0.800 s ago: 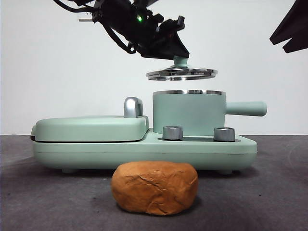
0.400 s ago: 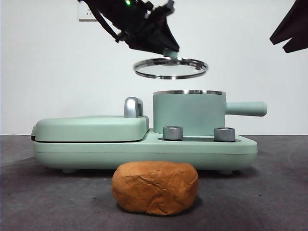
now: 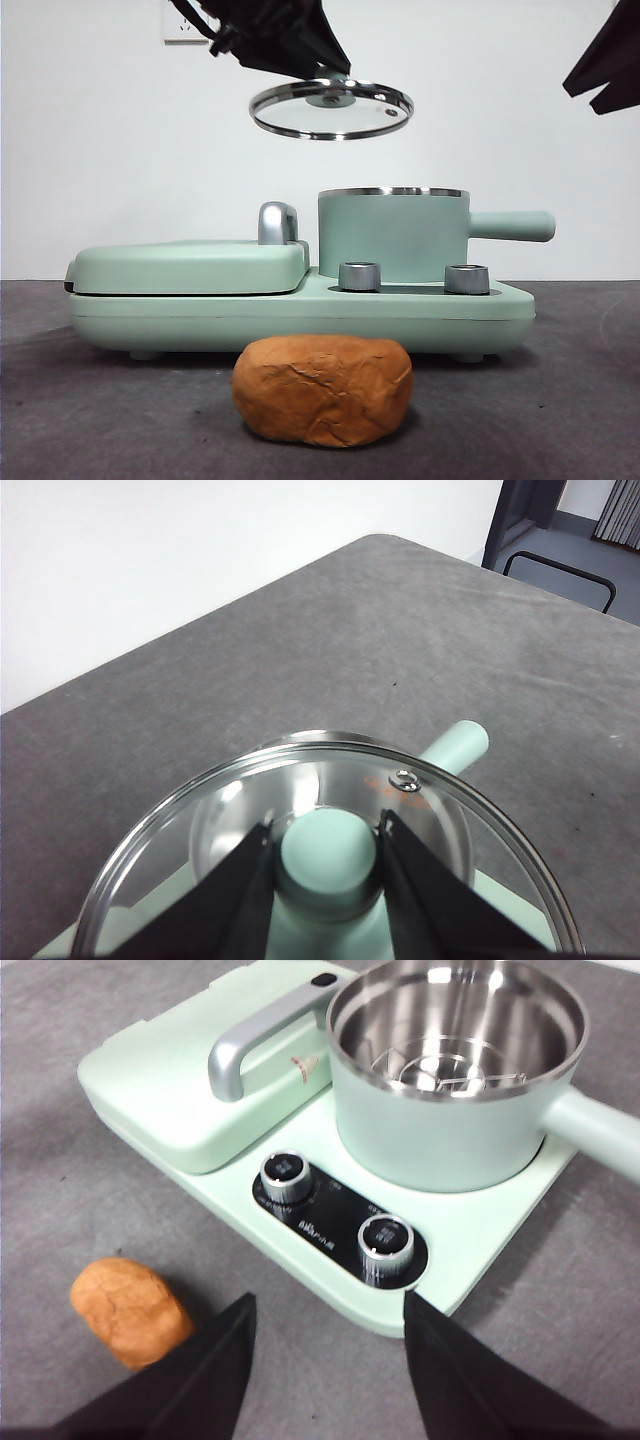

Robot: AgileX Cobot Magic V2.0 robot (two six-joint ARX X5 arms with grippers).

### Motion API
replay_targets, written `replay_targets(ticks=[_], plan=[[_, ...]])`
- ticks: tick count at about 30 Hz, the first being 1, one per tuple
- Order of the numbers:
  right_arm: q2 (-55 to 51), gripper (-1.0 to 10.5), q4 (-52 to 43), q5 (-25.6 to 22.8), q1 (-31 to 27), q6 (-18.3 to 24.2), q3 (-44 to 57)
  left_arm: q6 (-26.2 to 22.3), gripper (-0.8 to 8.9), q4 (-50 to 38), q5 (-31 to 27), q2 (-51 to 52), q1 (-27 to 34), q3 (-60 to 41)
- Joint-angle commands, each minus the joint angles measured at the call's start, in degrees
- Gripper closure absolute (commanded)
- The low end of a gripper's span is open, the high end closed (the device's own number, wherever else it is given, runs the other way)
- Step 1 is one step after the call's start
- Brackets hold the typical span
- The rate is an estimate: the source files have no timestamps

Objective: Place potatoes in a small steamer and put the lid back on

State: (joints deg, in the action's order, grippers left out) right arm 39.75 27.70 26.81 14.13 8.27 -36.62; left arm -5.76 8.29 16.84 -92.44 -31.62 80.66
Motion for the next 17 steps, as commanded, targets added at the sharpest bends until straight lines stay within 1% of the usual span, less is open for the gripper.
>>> replay_targets(ticks=[1,4,7,12,17], plan=[[0.26,6.8,0.76,0.15,1.46,2.71,-1.01,0.33,7.97,-1.44,0.26,2.34,0.02,-1.79],[0.66,6.3,1.57,0.04,4.02,5.55,-1.01,0.35,7.97,-1.9,-0.24,5.49,0.46,-6.25],[1.66,6.3,2.08,-0.72,7.19,7.52,-1.01,0.37,7.97,-1.9,-1.6,9.38,0.66,-11.37],[5.27,6.3,2.01,-3.87,13.55,10.29,-1.01,0.74,7.98,-2.49,-3.39,17.33,1.44,-20.39],[10.34,6.1,1.07,-5.88,20.09,10.86,-1.01,1.79,7.98,-1.44,-3.98,24.57,2.78,-25.92]])
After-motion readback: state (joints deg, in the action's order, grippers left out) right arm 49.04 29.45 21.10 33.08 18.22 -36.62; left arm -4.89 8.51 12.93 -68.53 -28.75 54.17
